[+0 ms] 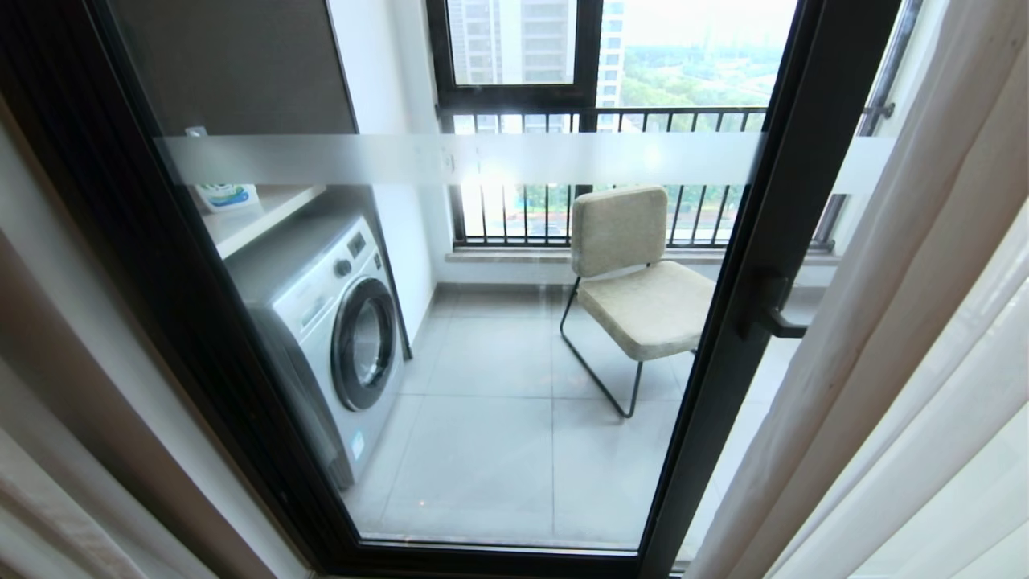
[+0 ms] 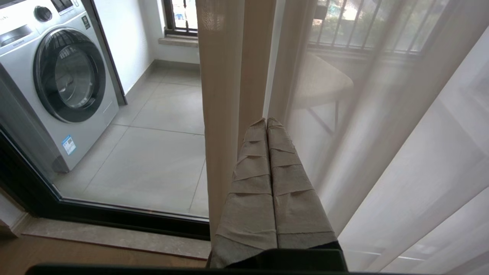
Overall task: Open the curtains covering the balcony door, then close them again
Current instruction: Pull the inner curtains open on both sides
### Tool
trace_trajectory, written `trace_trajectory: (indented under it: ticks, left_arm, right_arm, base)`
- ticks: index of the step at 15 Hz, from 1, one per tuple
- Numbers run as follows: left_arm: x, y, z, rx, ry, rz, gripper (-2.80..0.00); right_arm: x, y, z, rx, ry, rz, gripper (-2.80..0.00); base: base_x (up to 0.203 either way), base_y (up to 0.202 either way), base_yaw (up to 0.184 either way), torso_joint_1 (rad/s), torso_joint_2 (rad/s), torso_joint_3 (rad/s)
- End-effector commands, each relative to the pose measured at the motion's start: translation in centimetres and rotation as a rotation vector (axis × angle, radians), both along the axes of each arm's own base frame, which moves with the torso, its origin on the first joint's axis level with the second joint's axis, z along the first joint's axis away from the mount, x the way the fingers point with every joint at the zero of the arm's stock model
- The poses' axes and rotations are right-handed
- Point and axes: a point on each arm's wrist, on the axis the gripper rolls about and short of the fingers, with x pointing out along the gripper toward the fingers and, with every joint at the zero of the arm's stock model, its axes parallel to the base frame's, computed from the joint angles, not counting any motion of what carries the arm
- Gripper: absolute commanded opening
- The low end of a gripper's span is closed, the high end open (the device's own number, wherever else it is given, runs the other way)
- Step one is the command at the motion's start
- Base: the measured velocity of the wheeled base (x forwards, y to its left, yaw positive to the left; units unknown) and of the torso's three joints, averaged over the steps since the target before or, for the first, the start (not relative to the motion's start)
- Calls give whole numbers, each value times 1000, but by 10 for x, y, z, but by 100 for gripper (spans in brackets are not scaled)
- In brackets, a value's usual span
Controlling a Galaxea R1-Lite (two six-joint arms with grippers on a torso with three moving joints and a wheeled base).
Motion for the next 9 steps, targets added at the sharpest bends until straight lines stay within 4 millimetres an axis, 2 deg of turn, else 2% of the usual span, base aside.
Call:
trace_trajectory:
  ticks: [1, 9]
  left_arm:
    - [0, 0, 0, -1, -1, 0, -280]
    - [0, 0, 0, -1, -1, 0, -280]
  right_arm:
    - [0, 0, 0, 0, -1, 1, -280]
    - [0, 0, 0, -1, -1, 1, -280]
  base:
    - [0, 0, 0, 0, 0, 0]
    - [0, 0, 0, 0, 0, 0]
